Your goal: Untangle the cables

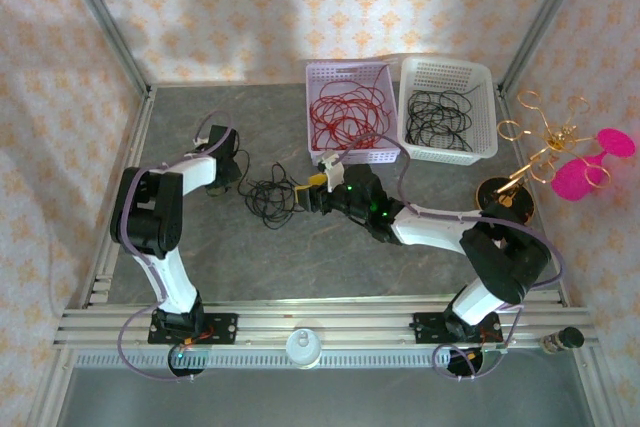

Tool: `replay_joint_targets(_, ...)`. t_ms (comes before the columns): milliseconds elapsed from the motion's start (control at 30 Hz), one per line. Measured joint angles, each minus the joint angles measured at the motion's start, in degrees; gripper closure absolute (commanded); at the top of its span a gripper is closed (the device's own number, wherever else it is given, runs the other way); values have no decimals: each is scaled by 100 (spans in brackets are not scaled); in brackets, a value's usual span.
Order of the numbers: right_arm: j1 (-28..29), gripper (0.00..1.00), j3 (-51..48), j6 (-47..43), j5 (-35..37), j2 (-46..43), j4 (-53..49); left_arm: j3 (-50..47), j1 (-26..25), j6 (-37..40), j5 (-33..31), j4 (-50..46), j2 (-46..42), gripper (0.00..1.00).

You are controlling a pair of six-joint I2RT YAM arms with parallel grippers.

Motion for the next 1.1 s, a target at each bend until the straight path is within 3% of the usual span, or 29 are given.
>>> replay_joint_targets(433, 0, 47, -2, -20, 9, 2, 11, -326, -205, -170, -76, -127, -227, 45)
replay_joint_targets(633, 0, 47, -20, -20, 11, 2, 13, -361, -284, -293, -72, -66, -232, 60)
replay_joint_targets(967, 0, 47, -120, -20, 13, 2, 13, -791, -382, -411, -52, 186, -531, 58)
replay_joint_targets(1100, 0, 47, -120, -20, 11, 2, 11, -1060, -433, -533, -33, 177, -763, 66)
